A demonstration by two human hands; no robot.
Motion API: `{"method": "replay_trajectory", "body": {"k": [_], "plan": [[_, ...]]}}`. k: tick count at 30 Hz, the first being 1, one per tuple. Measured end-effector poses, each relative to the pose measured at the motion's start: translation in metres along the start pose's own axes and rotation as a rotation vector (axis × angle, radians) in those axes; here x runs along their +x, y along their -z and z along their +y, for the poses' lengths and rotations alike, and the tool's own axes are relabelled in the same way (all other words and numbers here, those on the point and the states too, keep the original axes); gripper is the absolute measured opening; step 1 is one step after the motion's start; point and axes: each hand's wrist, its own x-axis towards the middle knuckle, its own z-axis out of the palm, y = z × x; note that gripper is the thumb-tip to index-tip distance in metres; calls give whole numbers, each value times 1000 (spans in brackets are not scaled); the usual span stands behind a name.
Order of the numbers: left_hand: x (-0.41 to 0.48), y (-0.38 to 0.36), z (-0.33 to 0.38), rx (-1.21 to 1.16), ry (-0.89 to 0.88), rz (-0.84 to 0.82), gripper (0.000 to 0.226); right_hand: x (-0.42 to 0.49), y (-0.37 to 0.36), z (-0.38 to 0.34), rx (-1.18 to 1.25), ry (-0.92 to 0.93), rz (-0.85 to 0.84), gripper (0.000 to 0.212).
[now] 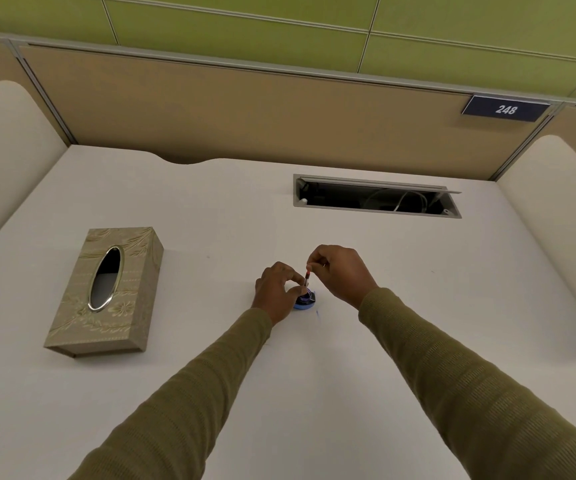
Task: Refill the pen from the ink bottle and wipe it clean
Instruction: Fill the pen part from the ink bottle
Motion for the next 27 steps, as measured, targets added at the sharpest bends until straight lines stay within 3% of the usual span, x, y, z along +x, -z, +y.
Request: {"method": "replay_trajectory", "body": {"k": [27], "plan": [[3,-1,0,-7,13,-14,12,2,-1,6,120,-17,-15,6]]}}
